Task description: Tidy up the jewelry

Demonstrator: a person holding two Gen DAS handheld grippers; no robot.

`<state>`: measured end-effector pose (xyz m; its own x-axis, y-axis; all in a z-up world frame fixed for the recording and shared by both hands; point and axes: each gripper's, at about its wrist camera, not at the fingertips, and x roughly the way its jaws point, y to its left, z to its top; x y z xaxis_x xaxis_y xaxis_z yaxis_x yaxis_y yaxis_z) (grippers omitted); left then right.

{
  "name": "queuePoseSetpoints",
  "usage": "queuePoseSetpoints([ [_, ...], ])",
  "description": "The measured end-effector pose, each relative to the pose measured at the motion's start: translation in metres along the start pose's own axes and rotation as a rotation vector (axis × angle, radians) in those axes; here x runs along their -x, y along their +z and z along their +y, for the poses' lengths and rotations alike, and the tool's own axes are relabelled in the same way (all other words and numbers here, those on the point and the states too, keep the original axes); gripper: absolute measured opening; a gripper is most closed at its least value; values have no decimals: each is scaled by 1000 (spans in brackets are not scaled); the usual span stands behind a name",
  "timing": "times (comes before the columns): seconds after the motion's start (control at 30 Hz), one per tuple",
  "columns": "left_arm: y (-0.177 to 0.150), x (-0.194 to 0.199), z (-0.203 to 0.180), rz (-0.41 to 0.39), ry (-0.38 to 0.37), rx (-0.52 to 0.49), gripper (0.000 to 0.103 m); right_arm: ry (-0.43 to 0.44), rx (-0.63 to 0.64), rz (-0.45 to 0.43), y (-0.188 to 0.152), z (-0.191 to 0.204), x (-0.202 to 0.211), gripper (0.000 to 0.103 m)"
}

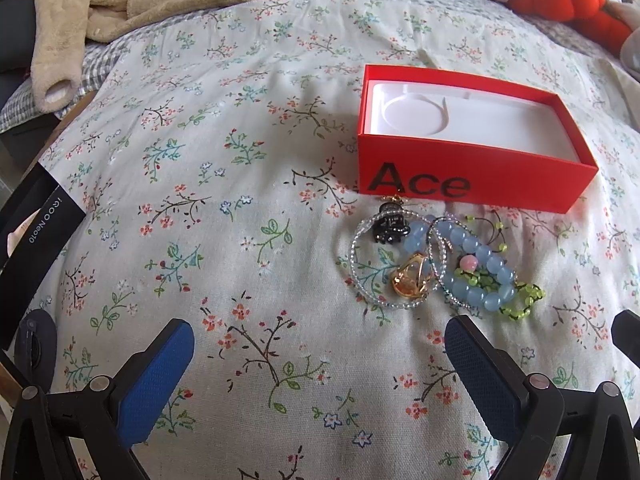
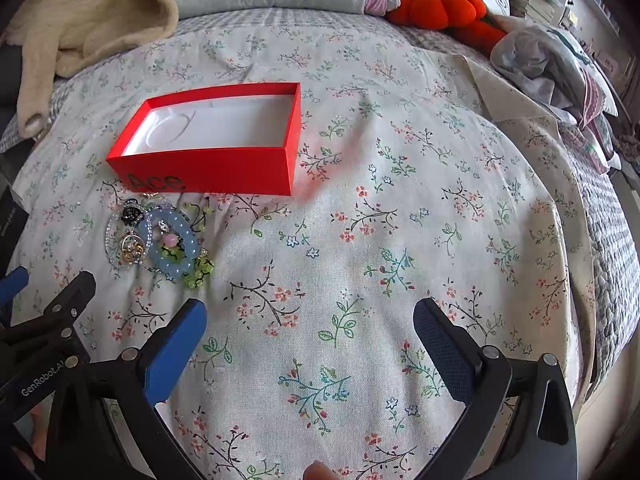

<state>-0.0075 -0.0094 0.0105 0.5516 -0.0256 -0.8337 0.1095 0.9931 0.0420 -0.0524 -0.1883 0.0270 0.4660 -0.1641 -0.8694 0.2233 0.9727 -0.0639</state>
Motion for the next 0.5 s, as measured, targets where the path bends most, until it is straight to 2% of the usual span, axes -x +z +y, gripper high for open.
queuePoseSetpoints([
  [0.5, -3, -1, 0, 0, 1, -6, 103, -2, 1, 1, 0, 0, 0, 103],
])
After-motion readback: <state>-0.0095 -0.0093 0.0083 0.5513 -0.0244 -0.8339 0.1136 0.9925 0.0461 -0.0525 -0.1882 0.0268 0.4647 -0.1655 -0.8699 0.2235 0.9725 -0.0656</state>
